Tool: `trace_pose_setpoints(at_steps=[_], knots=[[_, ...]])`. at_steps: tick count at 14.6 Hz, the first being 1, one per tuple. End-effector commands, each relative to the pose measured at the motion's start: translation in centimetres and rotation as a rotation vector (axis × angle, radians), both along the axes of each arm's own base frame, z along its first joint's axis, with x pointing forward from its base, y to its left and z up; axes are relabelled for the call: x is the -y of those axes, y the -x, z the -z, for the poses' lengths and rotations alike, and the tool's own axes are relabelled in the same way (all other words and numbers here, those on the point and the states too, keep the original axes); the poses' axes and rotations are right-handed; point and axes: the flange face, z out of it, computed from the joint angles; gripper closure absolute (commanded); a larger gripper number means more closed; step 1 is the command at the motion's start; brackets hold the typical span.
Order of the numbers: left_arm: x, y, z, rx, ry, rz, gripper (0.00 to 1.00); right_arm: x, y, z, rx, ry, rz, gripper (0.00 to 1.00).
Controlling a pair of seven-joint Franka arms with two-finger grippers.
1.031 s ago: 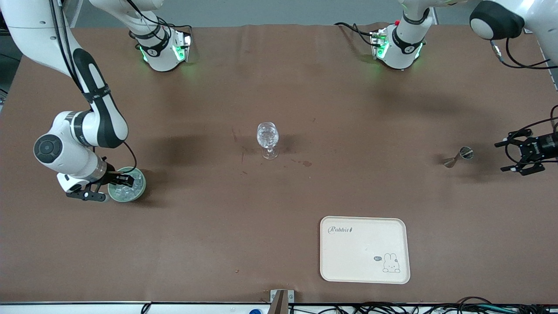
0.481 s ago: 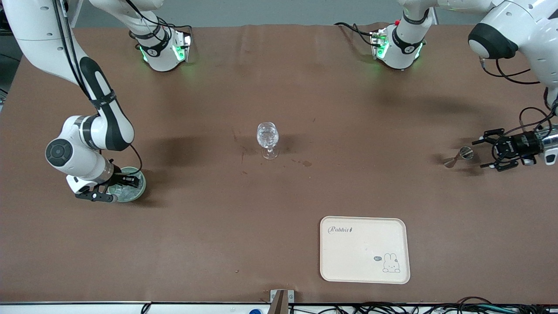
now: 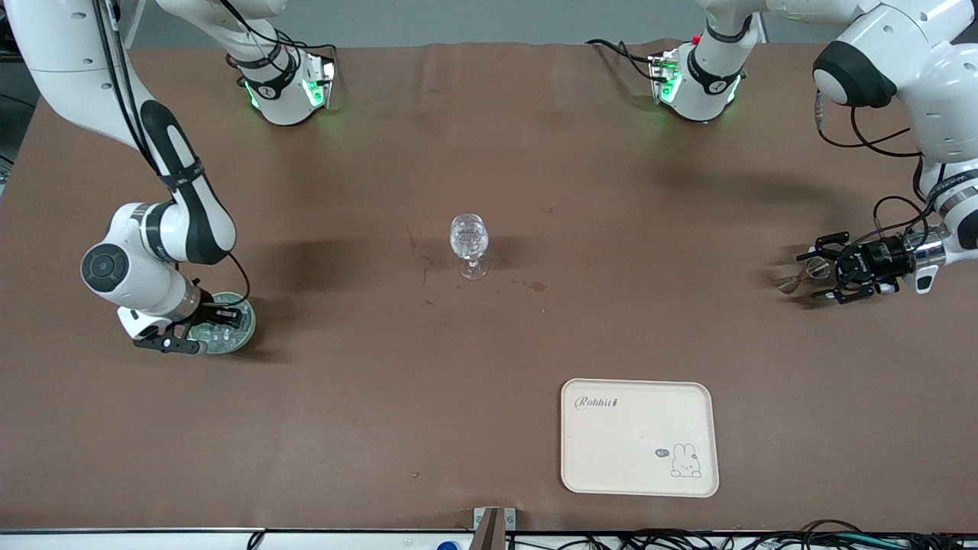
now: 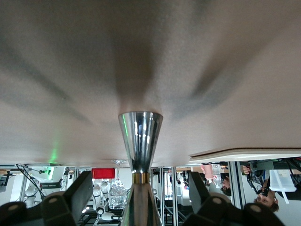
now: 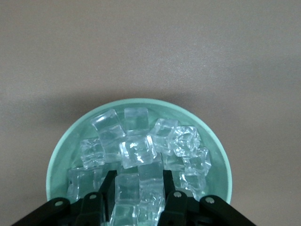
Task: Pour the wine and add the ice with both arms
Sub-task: 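Grasp ice cubes with the right gripper while the left gripper grasps the jigger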
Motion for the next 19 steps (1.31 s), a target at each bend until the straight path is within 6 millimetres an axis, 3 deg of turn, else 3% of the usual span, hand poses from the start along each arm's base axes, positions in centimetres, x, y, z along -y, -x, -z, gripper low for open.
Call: trace_pose_setpoints(at_steps=[1,5,14,16,19], knots=[[0.2,0.6,0.4,0.041,0.012,-0.002,0.22,-0.1,0.1,-0.1,-0.006,-0.011,0.011,0.75],[0.8,0.5,0.9,0.047,0.029,-0.021,0.33,-0.3,-1.1,-2.1,-0.072,-0.017,0.012,0.86],[0.5,0.4,0.7,0.044,0.027,-0.029,0.48,-0.5,-1.9,-3.6,-0.082,-0.032,0.018,0.87],[0.2,0.5,0.6,0.045,0.025,-0.033,0.49,-0.5,-2.7,-5.3,-0.087,-0.033,0.015,0.88],[0.0,0.5,0.6,0.051,0.026,-0.045,0.53,0.1,-4.8,-9.7,-0.100,-0.032,0.020,0.91]])
